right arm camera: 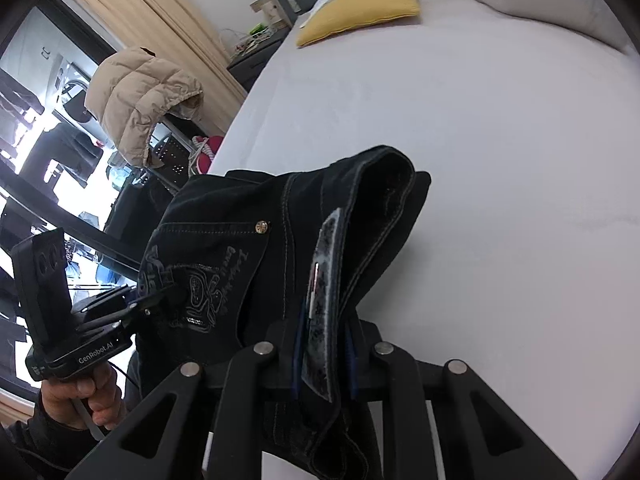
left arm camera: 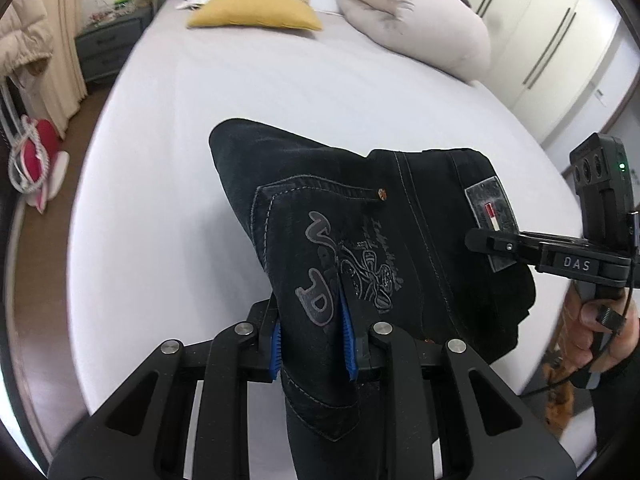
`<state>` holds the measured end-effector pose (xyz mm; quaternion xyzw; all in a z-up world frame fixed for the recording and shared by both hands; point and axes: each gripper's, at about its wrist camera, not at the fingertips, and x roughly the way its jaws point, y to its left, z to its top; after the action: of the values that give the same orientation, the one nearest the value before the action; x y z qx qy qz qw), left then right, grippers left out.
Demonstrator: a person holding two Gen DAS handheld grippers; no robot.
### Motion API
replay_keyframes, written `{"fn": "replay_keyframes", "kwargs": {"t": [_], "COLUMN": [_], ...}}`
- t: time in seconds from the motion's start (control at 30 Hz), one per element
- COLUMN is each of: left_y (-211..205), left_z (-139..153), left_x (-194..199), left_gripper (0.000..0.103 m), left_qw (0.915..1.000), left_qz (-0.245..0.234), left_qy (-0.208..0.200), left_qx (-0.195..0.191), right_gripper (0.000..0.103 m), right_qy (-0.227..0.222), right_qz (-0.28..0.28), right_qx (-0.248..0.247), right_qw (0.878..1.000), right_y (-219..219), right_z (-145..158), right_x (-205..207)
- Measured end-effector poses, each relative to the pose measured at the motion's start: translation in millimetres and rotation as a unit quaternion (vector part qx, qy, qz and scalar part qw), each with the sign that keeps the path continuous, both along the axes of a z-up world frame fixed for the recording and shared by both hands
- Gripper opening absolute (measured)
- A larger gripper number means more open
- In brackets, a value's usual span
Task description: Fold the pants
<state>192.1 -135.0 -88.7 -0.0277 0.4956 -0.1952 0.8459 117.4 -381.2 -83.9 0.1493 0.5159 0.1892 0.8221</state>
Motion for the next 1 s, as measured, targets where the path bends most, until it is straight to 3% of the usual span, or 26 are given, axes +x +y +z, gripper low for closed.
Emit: {"fn": "replay_keyframes", "kwargs": {"t": [0.23, 0.4, 0.53, 0.73, 0.93, 1.0], "left_y": [35.7, 59.0, 70.0, 71.9, 78.1, 86.6], "left_z": [6.1, 2.8, -18.1, -67.9, -93.1, -96.9], "left_x": [71.0, 125.2, 167.9, 191.8, 193.0, 195.6], "left_gripper": [0.021, 0.021, 0.021, 0.022, 0.047, 0.052], "left_qw": [0.9992, 0.9998, 1.0, 0.9992, 0.9989, 0.9983], "left_qz": [0.016, 0.01, -0.002, 0.004, 0.022, 0.031], "left_qy": [-0.02, -0.013, 0.005, 0.037, 0.04, 0.043], "left_qx": [0.029, 0.007, -0.006, -0.01, -0.007, -0.025], "right_gripper": [0.019, 0.019, 0.019, 0.019, 0.029, 0.032], "right_qy": [-0.009, 0.003, 0.026, 0.057, 0.076, 0.077], "right_qz": [0.0, -0.007, -0.023, -0.045, -0.075, -0.083], "right_qx": [0.025, 0.054, 0.083, 0.085, 0.138, 0.17], "right_qw": [1.0, 0.999, 0.996, 0.994, 0.985, 0.979], "right_y": [29.0, 29.5, 19.6, 12.8, -9.8, -14.6], "right_z": [0.6, -7.8, -28.1, -67.2, -103.7, -109.5], "right_x": [78.3, 126.0, 155.6, 180.7, 177.0, 178.6]}}
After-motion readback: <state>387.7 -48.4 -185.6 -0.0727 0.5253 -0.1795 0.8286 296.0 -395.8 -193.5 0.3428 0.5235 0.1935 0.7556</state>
